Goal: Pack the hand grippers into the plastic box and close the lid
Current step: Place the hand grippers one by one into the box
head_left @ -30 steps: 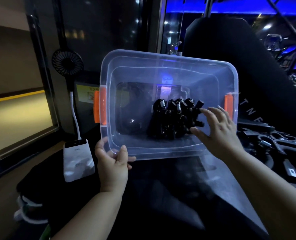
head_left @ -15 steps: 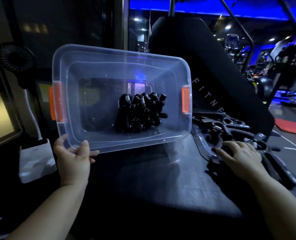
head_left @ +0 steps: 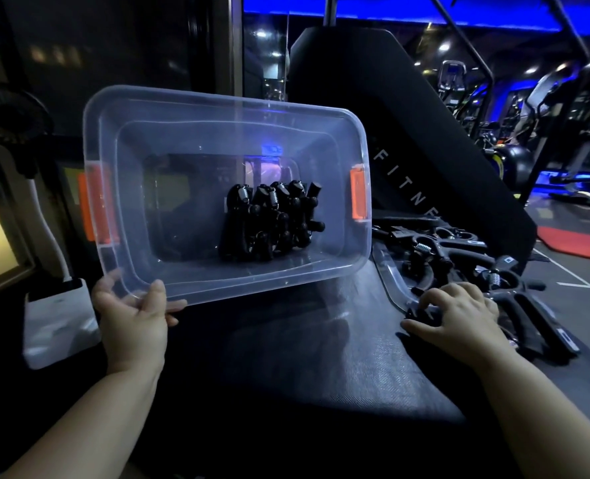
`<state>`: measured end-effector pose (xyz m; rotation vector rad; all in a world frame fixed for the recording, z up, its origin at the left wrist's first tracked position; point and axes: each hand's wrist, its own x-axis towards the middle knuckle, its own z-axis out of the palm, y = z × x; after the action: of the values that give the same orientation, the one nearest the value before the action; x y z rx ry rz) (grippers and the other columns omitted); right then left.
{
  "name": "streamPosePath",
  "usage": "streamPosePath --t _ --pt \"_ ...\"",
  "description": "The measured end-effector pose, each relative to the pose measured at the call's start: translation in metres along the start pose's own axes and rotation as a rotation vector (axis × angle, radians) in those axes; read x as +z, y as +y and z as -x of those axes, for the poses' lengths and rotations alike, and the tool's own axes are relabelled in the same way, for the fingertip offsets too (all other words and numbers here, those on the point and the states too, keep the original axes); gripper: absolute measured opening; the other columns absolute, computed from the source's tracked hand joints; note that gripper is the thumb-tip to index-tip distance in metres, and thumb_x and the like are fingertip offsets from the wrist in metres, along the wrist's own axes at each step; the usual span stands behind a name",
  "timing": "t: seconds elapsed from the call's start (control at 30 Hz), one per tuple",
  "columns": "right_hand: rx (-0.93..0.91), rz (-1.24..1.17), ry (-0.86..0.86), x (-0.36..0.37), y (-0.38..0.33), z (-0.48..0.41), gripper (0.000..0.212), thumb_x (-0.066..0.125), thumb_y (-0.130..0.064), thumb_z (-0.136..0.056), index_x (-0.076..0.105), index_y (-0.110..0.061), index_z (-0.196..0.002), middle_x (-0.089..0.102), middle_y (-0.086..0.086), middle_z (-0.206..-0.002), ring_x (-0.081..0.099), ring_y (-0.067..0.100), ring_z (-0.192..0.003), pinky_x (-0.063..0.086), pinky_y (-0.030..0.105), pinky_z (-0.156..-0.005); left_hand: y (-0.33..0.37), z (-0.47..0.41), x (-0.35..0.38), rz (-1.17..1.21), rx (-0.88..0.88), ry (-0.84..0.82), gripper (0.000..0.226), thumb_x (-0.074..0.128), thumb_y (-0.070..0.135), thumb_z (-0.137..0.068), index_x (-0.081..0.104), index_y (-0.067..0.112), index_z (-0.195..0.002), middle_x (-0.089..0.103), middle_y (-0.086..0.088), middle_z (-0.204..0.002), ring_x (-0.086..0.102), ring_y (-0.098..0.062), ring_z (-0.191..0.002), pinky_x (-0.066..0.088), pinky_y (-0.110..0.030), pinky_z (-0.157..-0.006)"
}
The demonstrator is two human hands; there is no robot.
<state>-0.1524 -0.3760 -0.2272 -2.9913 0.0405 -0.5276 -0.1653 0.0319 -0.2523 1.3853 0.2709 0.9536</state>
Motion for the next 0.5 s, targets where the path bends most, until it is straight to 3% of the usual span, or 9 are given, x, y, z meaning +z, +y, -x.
streamPosePath --t 0.23,0.5 --pt "-0.022 0.027 -0.011 0.003 -0.005 -0.004 0.039 0.060 -0.067 -0.075 0.063 -0.043 -0.106 0.053 -0.013 -0.117 0.029 0.013 -0.127 0.018 0.038 -0.102 0.000 0.001 0.000 0.003 -0.006 -0.005 0.047 0.051 0.007 -0.096 0.027 0.013 -0.136 0.060 -0.002 -0.082 0.066 -0.004 -0.053 0.045 -0.012 -0.042" --pt "-0.142 -0.077 -0.030 0.002 -0.017 -0.001 0.033 0.068 -0.064 -0.071 0.067 -0.042 -0.095 0.056 -0.018 -0.105 0.046 0.007 -0.114 0.016 0.028 -0.095 0.004 0.003 0.001 -0.007 -0.011 0.005 0.047 0.051 0.008 -0.096 0.028 0.014 -0.136 0.059 0.000 -0.084 0.066 -0.003 -0.053 0.046 -0.012 -0.043"
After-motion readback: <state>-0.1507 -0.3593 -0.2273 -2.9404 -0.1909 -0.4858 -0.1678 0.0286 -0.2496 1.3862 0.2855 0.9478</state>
